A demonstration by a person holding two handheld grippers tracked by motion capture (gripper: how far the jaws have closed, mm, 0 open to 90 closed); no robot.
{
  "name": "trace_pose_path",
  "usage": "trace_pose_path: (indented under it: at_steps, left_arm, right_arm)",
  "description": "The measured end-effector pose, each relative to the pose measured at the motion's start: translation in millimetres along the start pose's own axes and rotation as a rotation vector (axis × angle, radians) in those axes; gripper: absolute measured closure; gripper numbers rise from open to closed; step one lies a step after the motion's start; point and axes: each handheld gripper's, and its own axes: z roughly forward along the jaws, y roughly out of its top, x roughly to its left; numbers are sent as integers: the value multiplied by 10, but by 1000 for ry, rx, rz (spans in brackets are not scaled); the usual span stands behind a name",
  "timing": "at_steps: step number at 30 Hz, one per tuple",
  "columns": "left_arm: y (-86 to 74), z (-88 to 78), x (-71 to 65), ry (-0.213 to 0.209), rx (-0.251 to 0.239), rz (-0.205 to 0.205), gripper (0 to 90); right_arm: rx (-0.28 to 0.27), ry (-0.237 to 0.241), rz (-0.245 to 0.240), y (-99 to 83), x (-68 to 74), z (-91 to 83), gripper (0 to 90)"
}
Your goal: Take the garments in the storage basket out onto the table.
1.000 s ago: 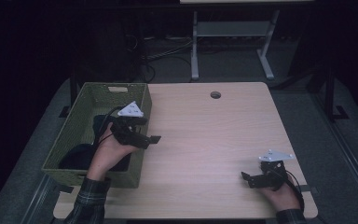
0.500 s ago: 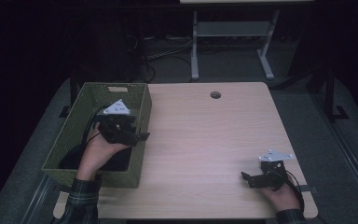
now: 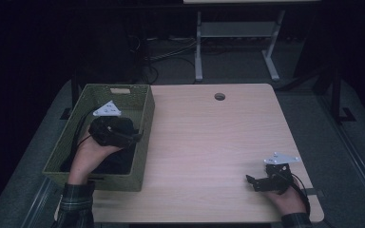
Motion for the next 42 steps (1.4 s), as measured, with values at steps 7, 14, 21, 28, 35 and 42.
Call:
trace_pose_path:
  at_steps: [7,14,21,28,35,42]
  left_arm:
    - [-58,-117,88,23,-14,-19,136]
    - [-148,-254,212,59,-16,-38,136]
    - [-232,-320,308,90,-6,-55,136]
    - [-391,-383,482,132,12,-103,136]
    - [-486,-409,572,158,28,-130,131]
    - [-583,-397,653,171,59,-145,125]
  right_arm:
    - [0,0,0,0,0,0,15]
    - [0,1,1,0,1,-1,15]
    - [2,0,2,0,2,-1,15]
    - [0,1,1,0,0,0,15]
    - [1,-1,1,0,0,1,15]
    - [1,-1,0,0,0,1,15]
